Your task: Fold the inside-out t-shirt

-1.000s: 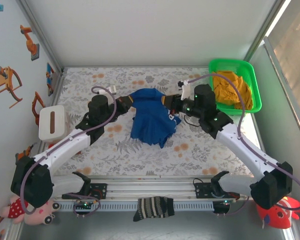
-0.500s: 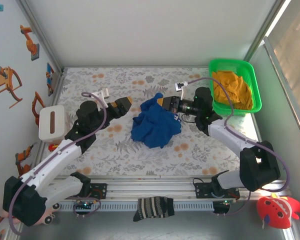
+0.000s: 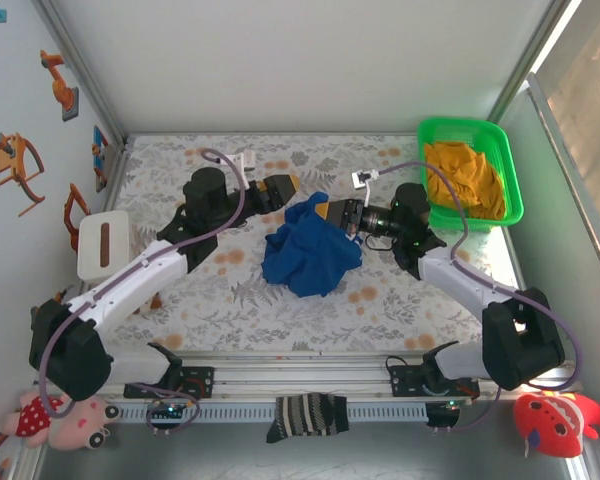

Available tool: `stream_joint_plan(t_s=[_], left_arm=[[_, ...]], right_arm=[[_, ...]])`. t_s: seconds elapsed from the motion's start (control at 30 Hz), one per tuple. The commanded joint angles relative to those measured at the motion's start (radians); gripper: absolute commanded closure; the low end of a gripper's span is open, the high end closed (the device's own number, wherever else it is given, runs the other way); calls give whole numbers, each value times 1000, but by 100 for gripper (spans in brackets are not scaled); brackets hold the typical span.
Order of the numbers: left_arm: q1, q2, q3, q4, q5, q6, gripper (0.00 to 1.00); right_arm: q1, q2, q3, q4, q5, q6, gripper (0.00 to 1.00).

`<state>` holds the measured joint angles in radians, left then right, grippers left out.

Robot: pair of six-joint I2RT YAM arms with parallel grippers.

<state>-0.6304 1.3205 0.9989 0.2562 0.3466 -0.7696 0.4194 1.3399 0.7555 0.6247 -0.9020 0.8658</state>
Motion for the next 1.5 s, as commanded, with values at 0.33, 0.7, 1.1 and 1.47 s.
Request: stream_joint_plan(t_s=[0.33, 0.7, 1.1, 1.47], left_arm=[[-53, 137, 49, 156, 120, -89, 36], [-71, 146, 43, 193, 140, -107, 59], [-80, 151, 27, 182, 136, -106, 56], [-81, 128, 22, 115, 64, -73, 35]], right_arm=[[-2, -27, -12, 46, -6, 7, 100], [-1, -15, -8, 39, 1, 3, 100], [-1, -13, -5, 34, 9, 2, 100], [-1, -12, -7, 26, 15, 0, 100]])
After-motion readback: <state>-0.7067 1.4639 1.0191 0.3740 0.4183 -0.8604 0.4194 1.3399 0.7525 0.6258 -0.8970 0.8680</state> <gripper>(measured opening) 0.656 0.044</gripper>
